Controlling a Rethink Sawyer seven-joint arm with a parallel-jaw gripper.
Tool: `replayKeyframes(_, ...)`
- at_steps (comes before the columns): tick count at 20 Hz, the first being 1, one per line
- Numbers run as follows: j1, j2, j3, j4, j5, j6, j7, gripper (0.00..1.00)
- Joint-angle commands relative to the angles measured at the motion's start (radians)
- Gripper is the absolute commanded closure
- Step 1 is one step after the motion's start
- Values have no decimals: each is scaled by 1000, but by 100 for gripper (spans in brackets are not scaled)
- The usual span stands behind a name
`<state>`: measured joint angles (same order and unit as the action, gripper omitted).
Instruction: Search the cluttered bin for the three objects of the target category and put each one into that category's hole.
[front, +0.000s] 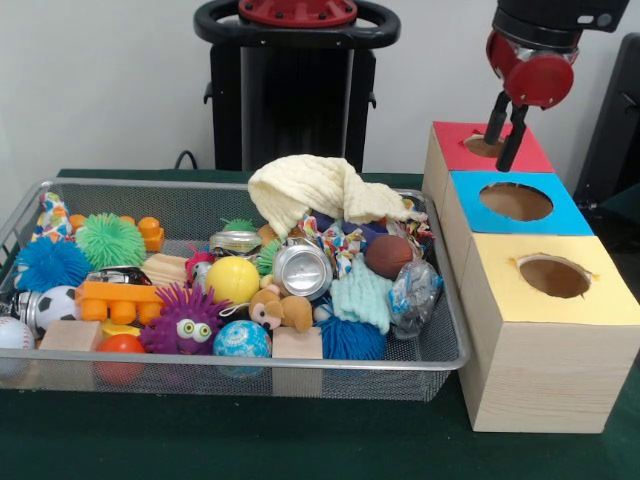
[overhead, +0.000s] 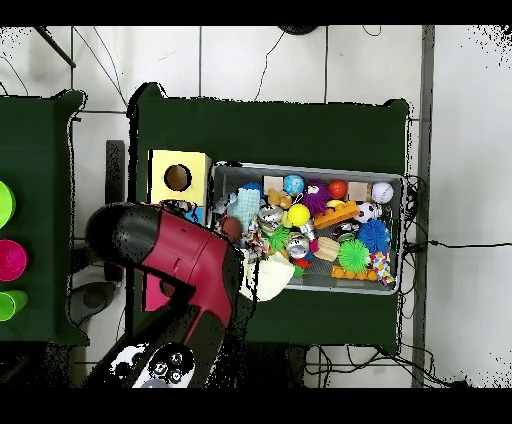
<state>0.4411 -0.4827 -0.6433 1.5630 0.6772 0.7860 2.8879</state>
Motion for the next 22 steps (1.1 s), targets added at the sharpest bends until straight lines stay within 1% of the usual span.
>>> replayKeyframes(1, -85, 4, 42, 8, -27, 58, 163, 0)
replayKeyframes(4, -112, -14, 63, 47, -25, 16, 118, 0)
replayKeyframes(11, -153, 16, 140, 99, -2, -147, 81, 0)
replayKeyframes(17, -163, 19, 161, 108, -10, -182, 87, 0)
replayKeyframes(22, -167, 29, 178, 94, -1, -206, 107, 0)
